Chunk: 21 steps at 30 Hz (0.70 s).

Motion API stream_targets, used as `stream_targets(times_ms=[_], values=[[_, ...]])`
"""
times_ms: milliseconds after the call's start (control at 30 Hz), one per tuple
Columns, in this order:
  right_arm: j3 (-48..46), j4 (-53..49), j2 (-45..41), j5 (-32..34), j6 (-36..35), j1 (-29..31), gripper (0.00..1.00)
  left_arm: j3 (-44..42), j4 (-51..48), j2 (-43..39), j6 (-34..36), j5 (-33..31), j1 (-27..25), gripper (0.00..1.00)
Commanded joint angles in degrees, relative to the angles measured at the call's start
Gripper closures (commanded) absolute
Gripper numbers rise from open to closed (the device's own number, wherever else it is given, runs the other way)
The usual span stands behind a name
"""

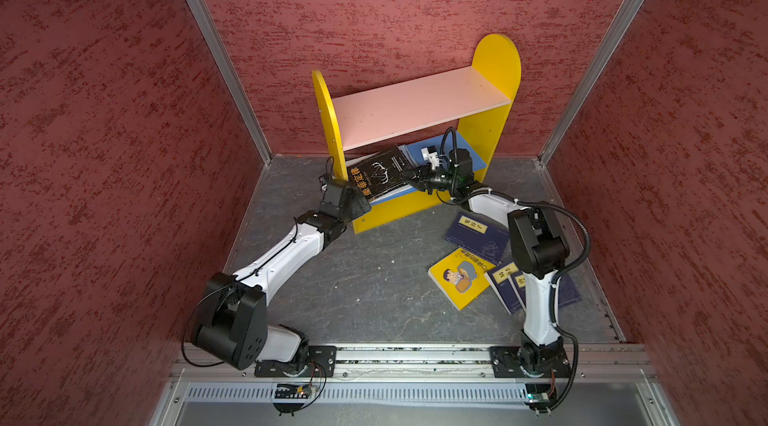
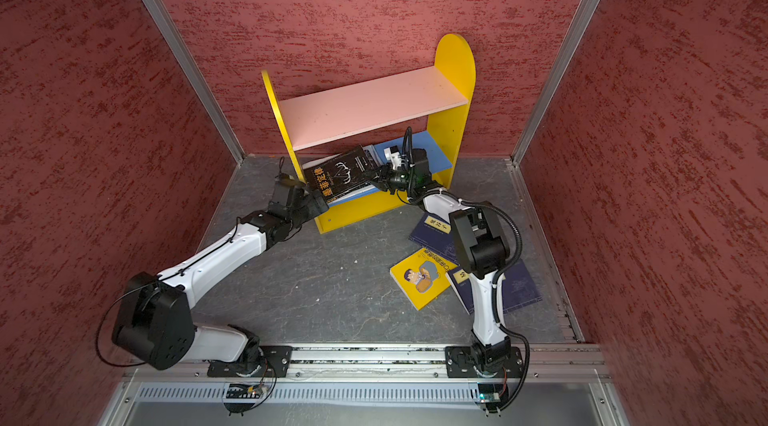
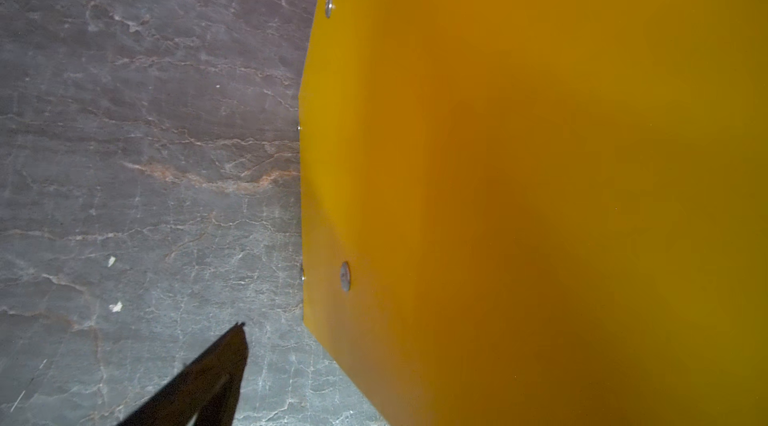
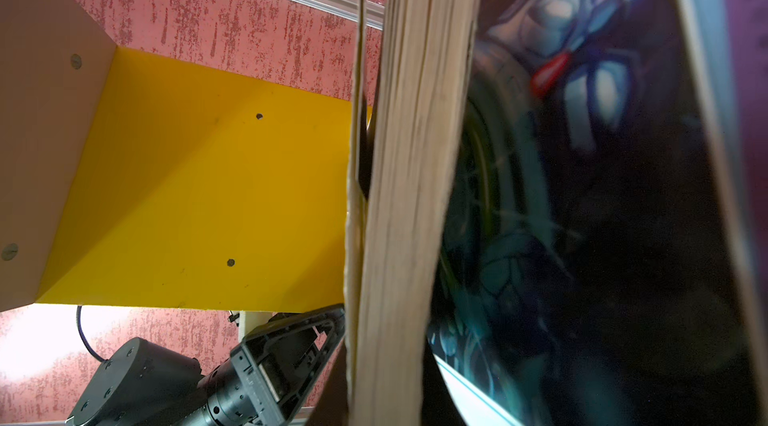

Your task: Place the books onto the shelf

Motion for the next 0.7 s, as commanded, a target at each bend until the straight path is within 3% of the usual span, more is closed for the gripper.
stream_targets(times_ms=[0,167,233,300,467,600,667], values=[[2.42,0.95,0.41,1.11,-2.04,0.61,0.87,1.96,-4.03,2.01,-2.82,-3.95,-0.47,0.01],[2.83,-2.34,-0.11,2.53,-4.20,0.62,0.79,1.57,-4.78,3.14,-4.22,-4.21,-0.66,0.01],[3.65,-5.23,-0.70,4.19,-5.84,0.60,0.64,1.41,-5.12,3.41,-4.52,-3.94,-0.68,0.01],[4.95,-8.19,-1.06,5.94,-6.79,0.37,0.56,1.33,-5.26,3.36,-4.89,-3.89,-0.66,0.01],[8.47,-14.83,-2.63,10.74,-8.56,-0.67,0.45,0.54,-4.59,3.05,-5.49,-3.14,-0.71,0.01],[11.24,-24.62,-3.90,16.47,-12.46,-1.52,0.44,0.56,-4.29,2.90,-5.52,-2.68,-0.66,0.01],[11.95,-27.85,-3.76,17.57,-13.86,-1.66,0.49,0.51,-3.97,2.90,-5.44,-2.47,-0.71,0.01]])
